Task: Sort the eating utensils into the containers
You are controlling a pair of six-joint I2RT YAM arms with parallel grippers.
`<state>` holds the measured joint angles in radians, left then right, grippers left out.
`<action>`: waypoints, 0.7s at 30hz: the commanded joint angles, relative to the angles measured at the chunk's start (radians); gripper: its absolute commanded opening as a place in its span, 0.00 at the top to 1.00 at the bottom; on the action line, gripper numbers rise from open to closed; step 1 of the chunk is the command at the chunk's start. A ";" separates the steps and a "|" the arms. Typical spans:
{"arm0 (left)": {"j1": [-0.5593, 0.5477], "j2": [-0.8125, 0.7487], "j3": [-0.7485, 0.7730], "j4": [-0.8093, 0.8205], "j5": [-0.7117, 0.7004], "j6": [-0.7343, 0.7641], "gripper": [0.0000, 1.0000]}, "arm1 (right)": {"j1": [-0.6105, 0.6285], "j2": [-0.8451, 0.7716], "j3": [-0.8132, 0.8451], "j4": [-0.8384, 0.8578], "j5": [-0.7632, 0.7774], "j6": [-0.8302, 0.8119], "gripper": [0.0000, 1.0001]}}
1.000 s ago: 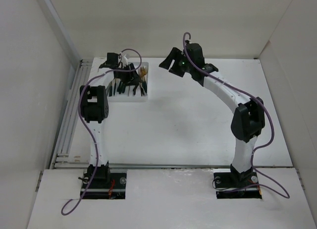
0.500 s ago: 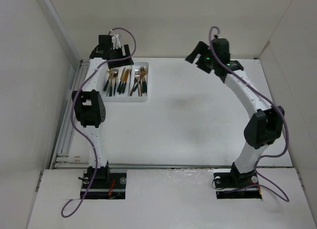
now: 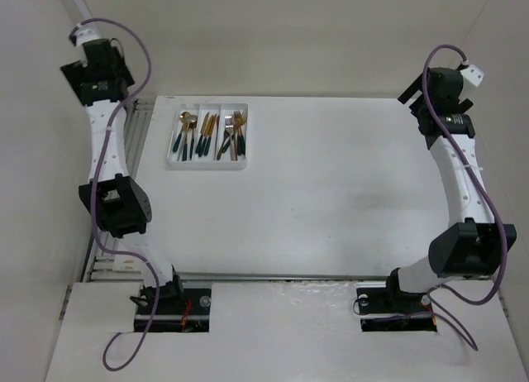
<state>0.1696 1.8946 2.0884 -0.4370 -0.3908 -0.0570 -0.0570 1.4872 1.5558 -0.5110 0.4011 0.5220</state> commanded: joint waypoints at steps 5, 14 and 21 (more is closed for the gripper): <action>0.114 -0.140 -0.203 0.004 -0.088 -0.043 0.00 | 0.006 0.064 0.059 -0.040 0.099 -0.086 0.00; 0.114 -0.158 -0.217 0.004 -0.086 -0.033 0.00 | 0.006 0.073 0.072 -0.018 0.058 -0.086 0.00; 0.114 -0.167 -0.226 0.004 -0.063 -0.033 0.00 | 0.006 0.052 0.049 0.011 0.048 -0.096 0.00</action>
<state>0.2779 1.7752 1.8637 -0.4541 -0.4526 -0.0872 -0.0578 1.5799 1.5829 -0.5461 0.4606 0.4461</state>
